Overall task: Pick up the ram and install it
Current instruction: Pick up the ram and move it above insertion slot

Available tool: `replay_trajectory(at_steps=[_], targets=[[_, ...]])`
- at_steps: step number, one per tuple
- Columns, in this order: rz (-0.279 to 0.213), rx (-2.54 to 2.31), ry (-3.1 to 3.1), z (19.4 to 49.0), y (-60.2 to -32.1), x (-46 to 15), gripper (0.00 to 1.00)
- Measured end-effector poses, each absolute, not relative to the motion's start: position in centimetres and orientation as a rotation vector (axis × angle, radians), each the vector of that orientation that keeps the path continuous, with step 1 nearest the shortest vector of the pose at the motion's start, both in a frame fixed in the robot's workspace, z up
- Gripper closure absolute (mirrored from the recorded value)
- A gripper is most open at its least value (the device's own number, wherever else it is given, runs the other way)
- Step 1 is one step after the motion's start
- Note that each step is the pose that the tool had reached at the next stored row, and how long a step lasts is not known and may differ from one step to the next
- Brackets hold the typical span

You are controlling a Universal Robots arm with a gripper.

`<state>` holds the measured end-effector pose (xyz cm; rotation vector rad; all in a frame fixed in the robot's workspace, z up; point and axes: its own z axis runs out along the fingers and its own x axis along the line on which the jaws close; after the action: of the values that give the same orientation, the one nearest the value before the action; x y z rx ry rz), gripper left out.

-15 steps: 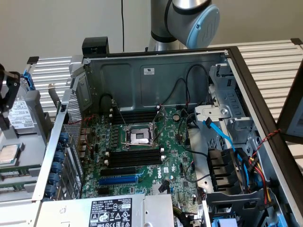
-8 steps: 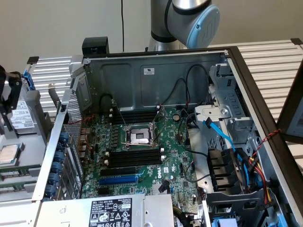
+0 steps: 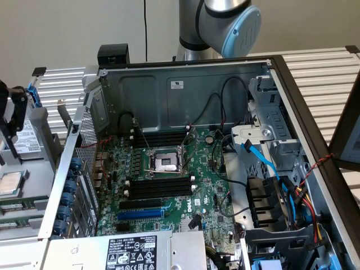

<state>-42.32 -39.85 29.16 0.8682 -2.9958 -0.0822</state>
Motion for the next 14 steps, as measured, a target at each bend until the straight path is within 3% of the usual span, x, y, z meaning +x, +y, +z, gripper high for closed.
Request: replay_trajectory(at_steps=[2,3,14], targets=[[-0.082,0.923,-2.978,29.0,-39.9,-42.3,0.68],[-0.081,0.949,-2.97,28.9,-39.9,-42.3,0.62],[-0.077,1.239,-2.856,28.0,-39.9,-42.3,0.62]])
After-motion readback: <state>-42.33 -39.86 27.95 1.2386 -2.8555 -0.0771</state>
